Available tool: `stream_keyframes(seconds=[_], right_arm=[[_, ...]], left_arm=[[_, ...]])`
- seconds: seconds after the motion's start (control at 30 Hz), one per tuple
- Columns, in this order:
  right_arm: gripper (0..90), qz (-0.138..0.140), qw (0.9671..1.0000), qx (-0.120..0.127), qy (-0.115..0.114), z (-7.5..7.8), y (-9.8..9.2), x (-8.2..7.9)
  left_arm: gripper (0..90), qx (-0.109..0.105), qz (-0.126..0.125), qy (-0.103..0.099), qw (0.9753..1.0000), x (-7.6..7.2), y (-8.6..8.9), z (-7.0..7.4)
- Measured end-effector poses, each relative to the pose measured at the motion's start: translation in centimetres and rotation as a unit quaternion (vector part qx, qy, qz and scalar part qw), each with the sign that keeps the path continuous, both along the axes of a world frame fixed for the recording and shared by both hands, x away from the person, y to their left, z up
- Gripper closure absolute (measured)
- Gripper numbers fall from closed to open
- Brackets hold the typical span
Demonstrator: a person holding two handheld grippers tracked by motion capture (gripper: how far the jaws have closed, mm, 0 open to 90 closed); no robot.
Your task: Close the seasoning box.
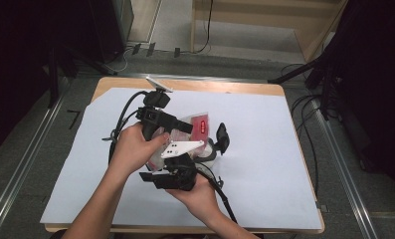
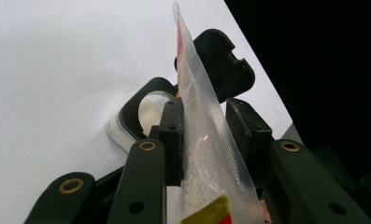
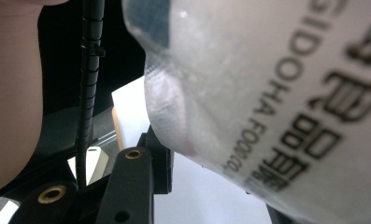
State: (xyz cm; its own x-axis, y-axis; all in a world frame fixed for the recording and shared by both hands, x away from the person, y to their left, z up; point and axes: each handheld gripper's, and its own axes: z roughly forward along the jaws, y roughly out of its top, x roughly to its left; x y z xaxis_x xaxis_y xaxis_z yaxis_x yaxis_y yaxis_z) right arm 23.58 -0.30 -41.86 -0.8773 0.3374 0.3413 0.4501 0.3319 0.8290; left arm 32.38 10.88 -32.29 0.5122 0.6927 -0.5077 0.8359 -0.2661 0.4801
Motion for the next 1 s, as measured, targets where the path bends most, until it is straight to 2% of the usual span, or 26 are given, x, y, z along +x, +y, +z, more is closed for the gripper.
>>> stream_keyframes(seconds=[0.2, 0.23, 0.47, 0.7, 0.8, 1.0], right_arm=[[63.4, 0.0, 1.0, -0.001, -0.001, 0.01, 0.34, 0.12], [63.5, 0.002, 1.0, -0.002, -0.002, 0.02, 0.38, 0.15], [63.5, 0.002, 1.0, -0.002, -0.002, -0.07, 0.51, 0.02], [63.6, 0.003, 0.9999, -0.009, -0.012, -0.12, 0.09, -0.05], [63.7, 0.004, 0.9999, -0.01, -0.011, -0.08, 0.08, 0.0], [63.8, 0.007, 0.9999, -0.011, -0.01, -0.03, 0.07, -0.06]], left_arm=[[69.3, 0.001, 0.0, -0.004, 1.0, 0.03, 0.41, 0.05], [69.3, -0.003, 0.006, -0.002, 1.0, -0.04, 0.43, 0.02], [69.4, -0.002, 0.001, -0.003, 1.0, -0.08, 0.55, -0.05], [69.5, -0.012, 0.003, 0.002, 0.9999, 0.0, 0.46, -0.34], [67.2, -0.027, 0.005, 0.013, 0.9995, 0.14, 0.65, -0.48], [67.6, -0.021, 0.006, 0.012, 0.9997, 0.05, 0.64, -0.41]])
